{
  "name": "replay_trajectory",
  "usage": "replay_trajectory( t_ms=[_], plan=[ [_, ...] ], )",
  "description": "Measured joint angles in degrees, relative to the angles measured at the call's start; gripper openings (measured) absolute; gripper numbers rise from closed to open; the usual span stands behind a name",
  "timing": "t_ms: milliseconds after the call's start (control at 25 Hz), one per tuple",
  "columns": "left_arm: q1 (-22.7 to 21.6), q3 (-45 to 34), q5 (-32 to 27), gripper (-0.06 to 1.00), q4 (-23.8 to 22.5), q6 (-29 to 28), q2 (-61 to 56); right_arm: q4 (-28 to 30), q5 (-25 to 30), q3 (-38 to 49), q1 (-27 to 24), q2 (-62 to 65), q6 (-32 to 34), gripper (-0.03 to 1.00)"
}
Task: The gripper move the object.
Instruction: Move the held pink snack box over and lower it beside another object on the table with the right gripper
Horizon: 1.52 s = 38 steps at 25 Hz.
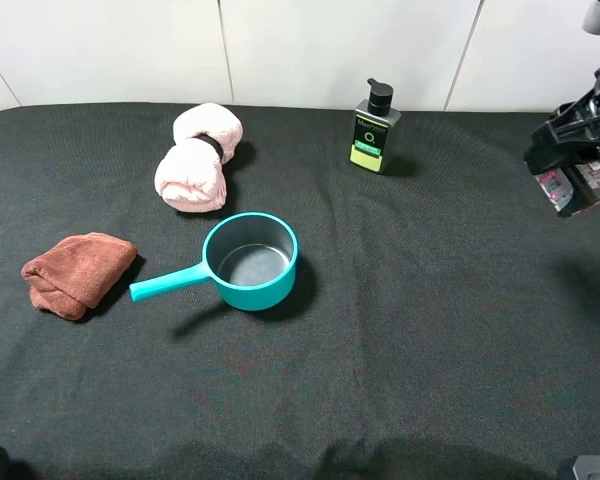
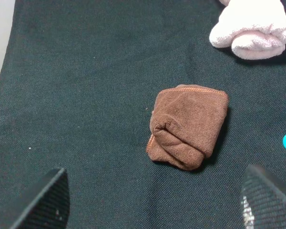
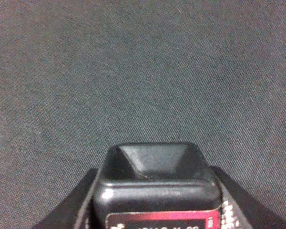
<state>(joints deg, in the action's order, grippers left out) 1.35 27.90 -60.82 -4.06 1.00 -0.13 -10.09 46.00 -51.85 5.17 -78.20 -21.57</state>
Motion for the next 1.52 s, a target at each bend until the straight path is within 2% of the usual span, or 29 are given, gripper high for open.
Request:
replay_trajectory(
  t_ms=[360, 1520],
  plan=[
    [0.0, 0.0, 0.0, 0.77, 0.0, 0.0, 0.0, 0.2, 0.3, 0.0, 6.0, -1.9, 1.1, 0.33],
    [0.0, 0.0, 0.0, 0.77, 0.0, 0.0, 0.0, 1.2, 0.1, 0.0, 31.7, -8.0, 7.7, 0.33]
  ],
)
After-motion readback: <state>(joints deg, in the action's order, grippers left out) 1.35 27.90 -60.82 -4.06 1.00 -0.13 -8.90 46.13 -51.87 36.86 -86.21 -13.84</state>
